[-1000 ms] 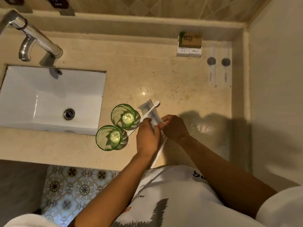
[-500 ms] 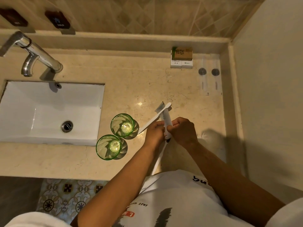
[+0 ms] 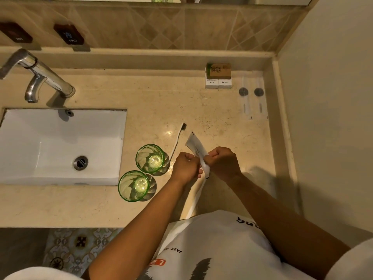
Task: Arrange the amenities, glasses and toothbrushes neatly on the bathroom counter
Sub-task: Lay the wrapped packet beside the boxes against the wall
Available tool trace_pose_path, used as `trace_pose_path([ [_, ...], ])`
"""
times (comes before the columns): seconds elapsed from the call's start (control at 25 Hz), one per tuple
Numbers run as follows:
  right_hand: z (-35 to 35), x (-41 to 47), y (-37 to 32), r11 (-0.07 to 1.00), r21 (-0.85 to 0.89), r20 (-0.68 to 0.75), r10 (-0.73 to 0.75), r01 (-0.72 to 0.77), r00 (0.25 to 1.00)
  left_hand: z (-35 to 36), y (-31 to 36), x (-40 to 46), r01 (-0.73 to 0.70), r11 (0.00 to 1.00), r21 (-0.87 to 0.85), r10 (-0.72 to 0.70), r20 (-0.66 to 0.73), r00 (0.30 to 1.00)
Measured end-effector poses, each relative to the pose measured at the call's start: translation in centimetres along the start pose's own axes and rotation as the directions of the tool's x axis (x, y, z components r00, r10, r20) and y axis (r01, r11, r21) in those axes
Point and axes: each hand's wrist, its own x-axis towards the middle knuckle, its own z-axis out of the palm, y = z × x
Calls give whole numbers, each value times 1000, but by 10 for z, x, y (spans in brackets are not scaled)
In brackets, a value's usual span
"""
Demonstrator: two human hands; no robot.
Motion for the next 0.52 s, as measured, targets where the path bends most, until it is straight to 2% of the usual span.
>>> trace_pose_path([
  [0.04, 5, 2, 8, 998, 57, -56, -15, 18, 998, 0, 1, -1, 36, 996, -76, -34, 23, 999],
  [0.08, 4, -1, 5, 986, 164, -38, 44, -37, 998, 1, 3, -4, 50, 990, -131, -46, 30, 998],
  [0.12, 4, -2, -3, 961, 242, -62, 155, -136, 986, 2, 2, -5, 61, 983, -172, -57, 26, 998],
  [0.16, 6, -1, 0, 952, 224, -157, 247, -209, 956, 3, 1, -5, 66, 977, -205, -65, 13, 998],
  [0.28, 9, 4, 7, 863, 330, -52, 422, -383, 905, 3, -1, 0, 40, 973, -227, -51, -42, 998],
  [0.4, 2, 10, 5, 845, 371, -41, 429, -385, 902, 2, 6, 6, -32, 988, -154, 16, -100, 995],
  [0.52, -2, 20, 5, 877, 295, -71, 416, -379, 907, 0, 21, 12, -82, 990, -116, 73, -85, 994],
])
